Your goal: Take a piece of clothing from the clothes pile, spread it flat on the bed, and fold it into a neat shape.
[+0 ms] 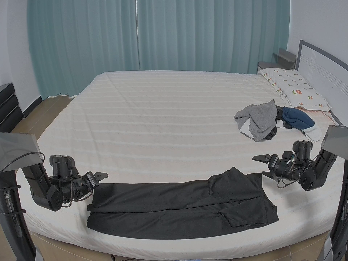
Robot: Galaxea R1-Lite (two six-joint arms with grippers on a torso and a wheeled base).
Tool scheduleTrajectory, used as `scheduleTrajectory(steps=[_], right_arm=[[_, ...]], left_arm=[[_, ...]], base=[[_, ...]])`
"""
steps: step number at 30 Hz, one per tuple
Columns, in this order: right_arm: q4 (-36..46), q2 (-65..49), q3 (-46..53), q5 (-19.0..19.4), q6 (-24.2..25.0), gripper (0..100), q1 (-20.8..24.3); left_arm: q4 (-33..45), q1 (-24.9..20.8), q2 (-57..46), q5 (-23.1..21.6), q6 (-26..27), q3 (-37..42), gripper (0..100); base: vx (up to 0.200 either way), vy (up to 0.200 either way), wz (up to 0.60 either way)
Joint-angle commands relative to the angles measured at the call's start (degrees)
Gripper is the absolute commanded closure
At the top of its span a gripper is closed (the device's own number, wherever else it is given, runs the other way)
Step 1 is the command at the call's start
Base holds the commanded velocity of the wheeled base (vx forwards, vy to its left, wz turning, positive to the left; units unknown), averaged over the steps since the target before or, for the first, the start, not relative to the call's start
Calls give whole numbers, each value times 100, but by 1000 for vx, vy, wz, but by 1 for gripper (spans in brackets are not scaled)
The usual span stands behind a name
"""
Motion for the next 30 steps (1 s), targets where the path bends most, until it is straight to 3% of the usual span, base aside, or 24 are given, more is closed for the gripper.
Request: scheduleTrajectory(steps=[1,7,8,19,28,29,30], right_arm=[[2,243,-125,-6,139,0,-25],[2,278,-108,-24,139,0,-43],[11,278,-108,-32,139,0,-43],[11,498,-160,-437,95,0,19],[11,639,-354,-463,104,0,107],[11,647,-363,-463,104,100,116],[11,656,-371,-463,104,100,107]], left_arm=[[291,-92,226,1,-179,-418,0],[308,-92,358,54,-170,-462,0],[308,-83,367,54,-170,-462,100],[282,-21,481,98,-170,-462,100],[273,154,455,194,-196,-426,100],[273,163,455,194,-205,-435,100],[264,163,464,194,-205,-444,100]], base=[[0,0,0],[0,0,0],[0,0,0],[0,0,0],[0,0,0],[0,0,0],[0,0,0]])
